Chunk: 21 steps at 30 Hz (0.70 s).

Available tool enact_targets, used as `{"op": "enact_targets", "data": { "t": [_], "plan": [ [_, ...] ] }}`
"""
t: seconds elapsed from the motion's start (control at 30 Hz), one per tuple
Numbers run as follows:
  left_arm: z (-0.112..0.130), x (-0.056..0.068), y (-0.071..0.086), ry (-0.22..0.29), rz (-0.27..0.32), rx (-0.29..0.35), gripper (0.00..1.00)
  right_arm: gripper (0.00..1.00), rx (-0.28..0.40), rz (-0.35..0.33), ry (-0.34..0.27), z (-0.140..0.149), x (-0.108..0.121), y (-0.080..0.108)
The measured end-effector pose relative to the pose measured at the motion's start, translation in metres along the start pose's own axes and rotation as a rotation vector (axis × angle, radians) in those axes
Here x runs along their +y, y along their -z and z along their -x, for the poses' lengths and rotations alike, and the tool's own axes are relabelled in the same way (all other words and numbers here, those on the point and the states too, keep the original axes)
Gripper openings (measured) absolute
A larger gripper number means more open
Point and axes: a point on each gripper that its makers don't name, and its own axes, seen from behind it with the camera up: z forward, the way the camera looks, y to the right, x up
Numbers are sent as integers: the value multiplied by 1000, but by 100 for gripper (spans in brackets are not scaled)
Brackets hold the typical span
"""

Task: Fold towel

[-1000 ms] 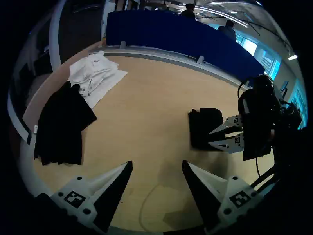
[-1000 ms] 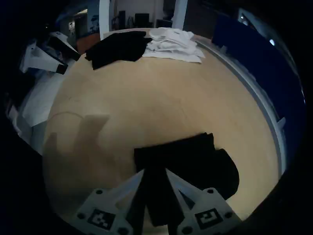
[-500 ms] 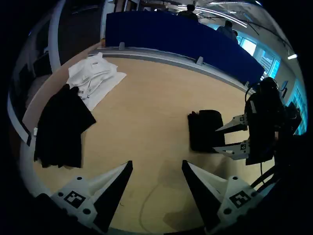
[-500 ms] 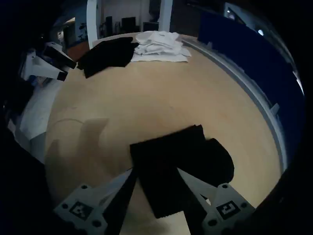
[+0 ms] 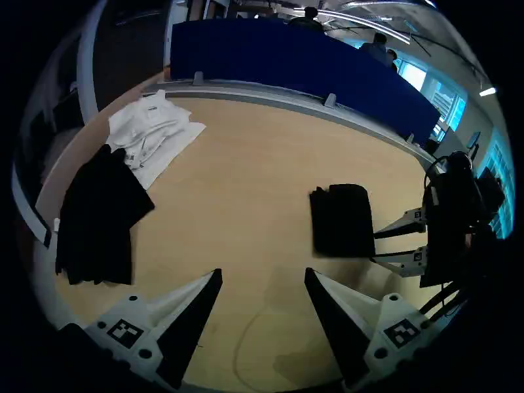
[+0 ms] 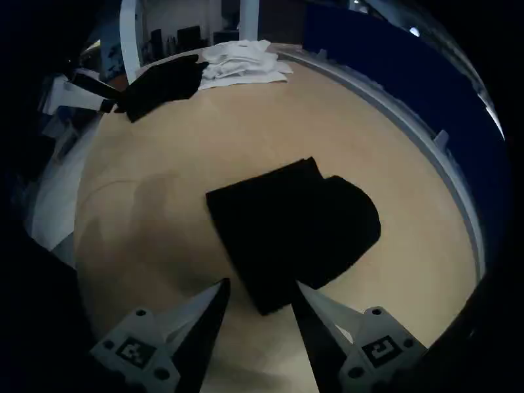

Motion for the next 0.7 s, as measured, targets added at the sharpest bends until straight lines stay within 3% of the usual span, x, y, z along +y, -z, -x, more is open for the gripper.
{"op": "enact_targets", "data": {
  "t": [0.27,0.7],
  "plan": [
    [0,9,-4,-5,10,-2,93,68,-28,19,-43,27,6,3],
    [1,12,-7,-7,10,-5,93,59,-26,16,-90,32,3,1]
  ]
}}
